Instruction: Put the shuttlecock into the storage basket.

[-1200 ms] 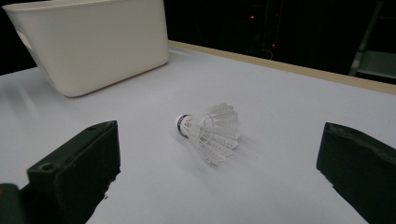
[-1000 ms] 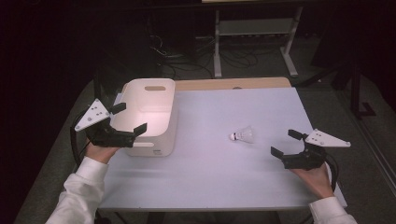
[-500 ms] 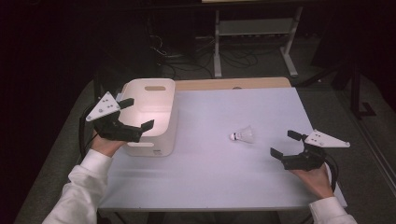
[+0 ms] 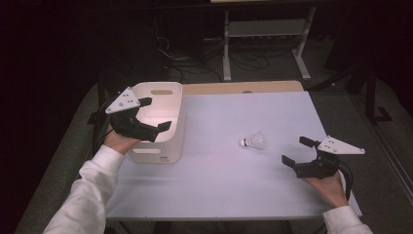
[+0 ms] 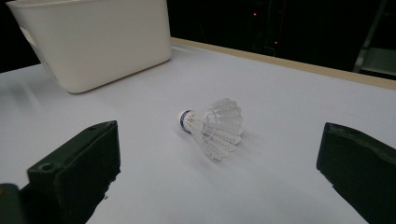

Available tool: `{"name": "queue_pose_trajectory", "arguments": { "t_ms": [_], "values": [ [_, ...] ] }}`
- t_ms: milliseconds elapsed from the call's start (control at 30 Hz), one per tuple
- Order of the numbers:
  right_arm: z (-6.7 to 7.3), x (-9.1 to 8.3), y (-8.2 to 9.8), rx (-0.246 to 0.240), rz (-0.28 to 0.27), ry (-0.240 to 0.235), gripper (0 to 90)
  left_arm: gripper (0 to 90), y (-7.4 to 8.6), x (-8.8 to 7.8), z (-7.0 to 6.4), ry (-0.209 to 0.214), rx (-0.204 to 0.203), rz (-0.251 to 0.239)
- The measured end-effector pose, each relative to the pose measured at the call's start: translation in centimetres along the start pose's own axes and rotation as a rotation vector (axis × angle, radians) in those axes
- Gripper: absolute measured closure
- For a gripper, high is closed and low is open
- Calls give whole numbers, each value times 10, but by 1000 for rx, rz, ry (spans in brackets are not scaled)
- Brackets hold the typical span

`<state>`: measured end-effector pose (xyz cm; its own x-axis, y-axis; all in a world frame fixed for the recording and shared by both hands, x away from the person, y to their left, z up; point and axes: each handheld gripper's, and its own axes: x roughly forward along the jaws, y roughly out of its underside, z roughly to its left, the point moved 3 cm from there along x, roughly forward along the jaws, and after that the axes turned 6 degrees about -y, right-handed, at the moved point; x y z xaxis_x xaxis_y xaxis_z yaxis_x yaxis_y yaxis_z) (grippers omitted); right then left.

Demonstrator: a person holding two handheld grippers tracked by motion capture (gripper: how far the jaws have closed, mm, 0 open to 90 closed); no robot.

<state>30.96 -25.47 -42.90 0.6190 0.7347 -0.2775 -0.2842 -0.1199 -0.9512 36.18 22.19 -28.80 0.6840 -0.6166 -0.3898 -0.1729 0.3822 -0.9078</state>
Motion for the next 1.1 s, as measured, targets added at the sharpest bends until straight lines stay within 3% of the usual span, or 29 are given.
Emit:
{"name": "queue_pose_trajectory", "arguments": {
  "t_ms": [267, 900, 1100],
  "values": [
    [1, 0, 1, -2, 9, -5, 0, 0, -11, 13, -4, 21, 36, 23],
    [1, 0, 1, 0, 4, -12, 0, 0, -22, 34, -11, 67, 60, 75],
    [2, 0, 1, -4, 4, -14, 0, 0, -26, 41, -17, 89, 94, 103]
  ]
}}
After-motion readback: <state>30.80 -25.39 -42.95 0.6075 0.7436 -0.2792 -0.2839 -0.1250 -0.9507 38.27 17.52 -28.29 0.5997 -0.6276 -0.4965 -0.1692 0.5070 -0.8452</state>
